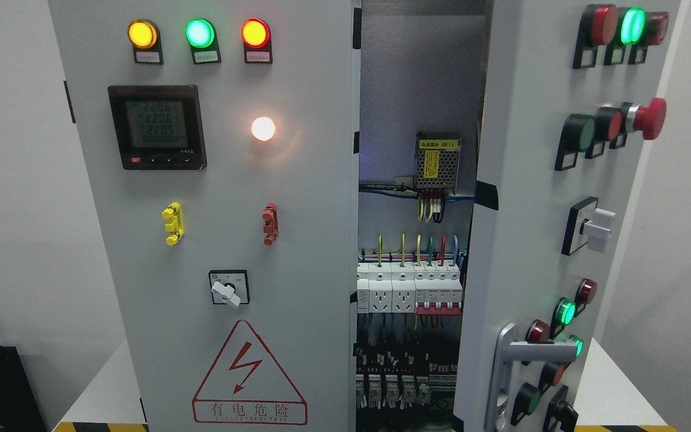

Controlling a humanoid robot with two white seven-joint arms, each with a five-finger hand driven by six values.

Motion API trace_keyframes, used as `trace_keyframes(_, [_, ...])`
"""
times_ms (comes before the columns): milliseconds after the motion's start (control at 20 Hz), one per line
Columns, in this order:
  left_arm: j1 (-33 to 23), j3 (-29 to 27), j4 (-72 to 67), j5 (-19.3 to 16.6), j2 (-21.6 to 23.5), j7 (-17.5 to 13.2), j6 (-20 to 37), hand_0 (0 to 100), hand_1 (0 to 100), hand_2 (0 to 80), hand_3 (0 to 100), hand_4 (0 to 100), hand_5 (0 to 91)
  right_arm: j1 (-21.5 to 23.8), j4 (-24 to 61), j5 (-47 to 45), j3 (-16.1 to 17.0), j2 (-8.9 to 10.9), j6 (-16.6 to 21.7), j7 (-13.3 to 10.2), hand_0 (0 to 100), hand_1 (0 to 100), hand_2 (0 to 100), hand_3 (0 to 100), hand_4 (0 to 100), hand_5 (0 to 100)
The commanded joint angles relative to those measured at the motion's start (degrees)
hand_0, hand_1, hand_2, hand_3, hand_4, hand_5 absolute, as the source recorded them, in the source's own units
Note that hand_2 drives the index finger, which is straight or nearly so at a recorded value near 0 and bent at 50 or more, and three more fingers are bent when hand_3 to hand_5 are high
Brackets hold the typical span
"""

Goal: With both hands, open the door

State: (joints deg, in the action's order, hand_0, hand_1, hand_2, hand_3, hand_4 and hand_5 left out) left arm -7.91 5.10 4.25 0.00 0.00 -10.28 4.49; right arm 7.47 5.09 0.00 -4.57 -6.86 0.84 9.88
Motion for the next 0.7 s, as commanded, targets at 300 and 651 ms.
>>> trace_keyframes(300, [0.0,0.1,0.0,0.0,-1.9,0.0,0.0,12,39,0.0,0,0,0.0,0.0,0.0,-1.8,0.0,0.0,0.0,0.1,12,39,0,0,0,0])
trace_keyframes(651, [-0.7,0.5,1.4,0.1,-1.2,-0.2,0.2,12,39,0.0,0,0,0.0,0.0,0.0,-1.8,0.0,0.0,0.0,0.1,12,39,0,0,0,0])
